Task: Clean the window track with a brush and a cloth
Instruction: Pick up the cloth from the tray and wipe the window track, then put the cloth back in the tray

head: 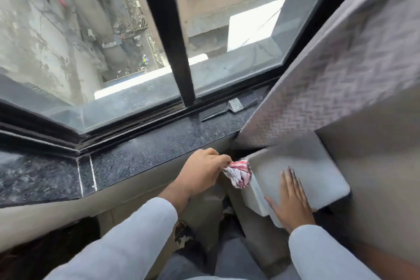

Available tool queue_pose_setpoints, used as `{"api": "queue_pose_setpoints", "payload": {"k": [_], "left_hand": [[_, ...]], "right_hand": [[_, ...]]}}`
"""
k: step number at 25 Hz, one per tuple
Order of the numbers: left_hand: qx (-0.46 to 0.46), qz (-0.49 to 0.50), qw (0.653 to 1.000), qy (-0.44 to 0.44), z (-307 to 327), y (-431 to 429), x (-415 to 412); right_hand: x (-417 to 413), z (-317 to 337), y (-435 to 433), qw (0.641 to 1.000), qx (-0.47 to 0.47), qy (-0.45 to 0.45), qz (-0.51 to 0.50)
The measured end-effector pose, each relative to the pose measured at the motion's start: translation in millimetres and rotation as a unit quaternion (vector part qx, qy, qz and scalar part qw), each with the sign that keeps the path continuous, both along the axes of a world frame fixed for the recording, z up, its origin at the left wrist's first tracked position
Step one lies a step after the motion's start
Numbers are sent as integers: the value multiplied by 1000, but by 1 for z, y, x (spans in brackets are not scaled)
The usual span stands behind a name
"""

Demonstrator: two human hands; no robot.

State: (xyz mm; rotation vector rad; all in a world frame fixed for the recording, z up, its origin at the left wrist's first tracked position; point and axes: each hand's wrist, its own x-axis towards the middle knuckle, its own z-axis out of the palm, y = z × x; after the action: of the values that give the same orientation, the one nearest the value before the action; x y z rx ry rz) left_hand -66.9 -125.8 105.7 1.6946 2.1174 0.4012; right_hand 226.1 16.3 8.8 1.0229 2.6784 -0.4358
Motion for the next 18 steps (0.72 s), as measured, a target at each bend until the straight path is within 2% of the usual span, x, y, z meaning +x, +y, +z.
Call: {"api": "queue_pose_setpoints", "payload": {"k": [3, 5, 9, 11, 15, 16, 18], "left_hand": [[53, -43, 998, -1, 4, 31, 6], [75, -68, 995, 11, -4, 44, 13], [87, -143, 983, 72, -57, 112, 63], [43, -174, 982, 67, -85, 125, 77], [-171, -193, 964, 69, -124, 116, 92], [-197, -183, 962, 43, -124, 113, 93], [-188, -152, 970, -13, -114, 109, 88]], "right_hand": [[6, 5, 15, 999, -17, -16, -30], [2, 6, 12, 1000, -14, -12, -10], [37, -20, 9, 996, -39, -2, -80], [43, -30, 8, 996, -23, 5, -89], [46, -34, 10, 997, -8, 7, -79], [46, -34, 10, 997, -8, 8, -79], [40, -27, 10, 998, -3, 10, -66]]}}
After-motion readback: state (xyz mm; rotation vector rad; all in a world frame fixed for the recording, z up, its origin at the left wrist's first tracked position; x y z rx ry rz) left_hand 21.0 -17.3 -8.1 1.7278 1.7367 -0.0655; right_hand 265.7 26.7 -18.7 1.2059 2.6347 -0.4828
